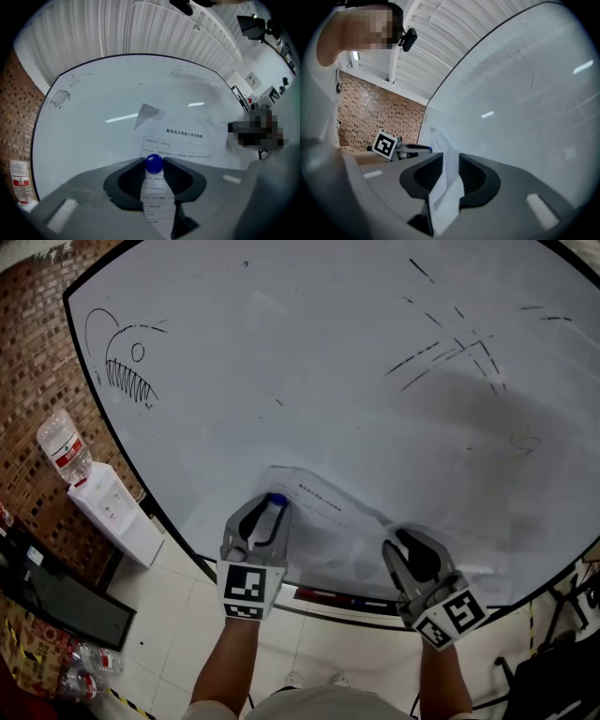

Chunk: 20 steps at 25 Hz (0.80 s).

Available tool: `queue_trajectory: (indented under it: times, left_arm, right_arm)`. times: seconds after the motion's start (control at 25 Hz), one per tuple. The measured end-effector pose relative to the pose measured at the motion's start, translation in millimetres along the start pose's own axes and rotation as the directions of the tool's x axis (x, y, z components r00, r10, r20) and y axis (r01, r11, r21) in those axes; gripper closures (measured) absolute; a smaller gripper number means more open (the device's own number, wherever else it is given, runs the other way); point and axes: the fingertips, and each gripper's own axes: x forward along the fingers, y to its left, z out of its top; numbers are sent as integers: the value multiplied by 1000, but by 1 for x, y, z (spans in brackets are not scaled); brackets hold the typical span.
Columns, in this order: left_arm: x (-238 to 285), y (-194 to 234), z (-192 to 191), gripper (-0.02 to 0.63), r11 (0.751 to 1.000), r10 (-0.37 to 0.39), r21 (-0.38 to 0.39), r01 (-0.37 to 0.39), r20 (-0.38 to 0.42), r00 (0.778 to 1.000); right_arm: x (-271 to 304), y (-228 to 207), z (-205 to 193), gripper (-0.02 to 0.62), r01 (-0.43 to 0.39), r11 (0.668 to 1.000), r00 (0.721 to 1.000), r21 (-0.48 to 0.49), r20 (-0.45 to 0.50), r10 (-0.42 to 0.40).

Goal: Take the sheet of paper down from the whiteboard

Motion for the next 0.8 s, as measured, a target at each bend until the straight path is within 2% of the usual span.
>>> queue_trajectory:
  times: [0.08,0.24,0.52,0.6,0.68,0.8]
  left_arm:
    - [0,0,0,477,1000,-5,-11,5,5,1000]
    - [0,0,-1,477,1000,-12,-26,12,7,1000]
    - [1,0,0,477,999,-22,-25,22,10,1000]
    - [1,0,0,477,999,-24,-25,24,13,1000]
    - [0,0,-1,477,999,-29,-27,30,16,999]
    - [0,-1,-1,477,998,-46,-39,47,22,999]
  right_arm:
    - [6,4,0,411,-21,1000,1000,-21,-6,21]
    - [22,12,-3,405,-46,997,998,-60,-36,44]
    - [43,22,-39,409,-38,989,980,-140,-197,10]
    - [45,20,-47,462,-23,990,976,-137,-219,-7]
    - [45,18,-50,584,-13,993,975,-116,-220,-13]
    - [43,18,-50,586,-25,995,977,-97,-213,4]
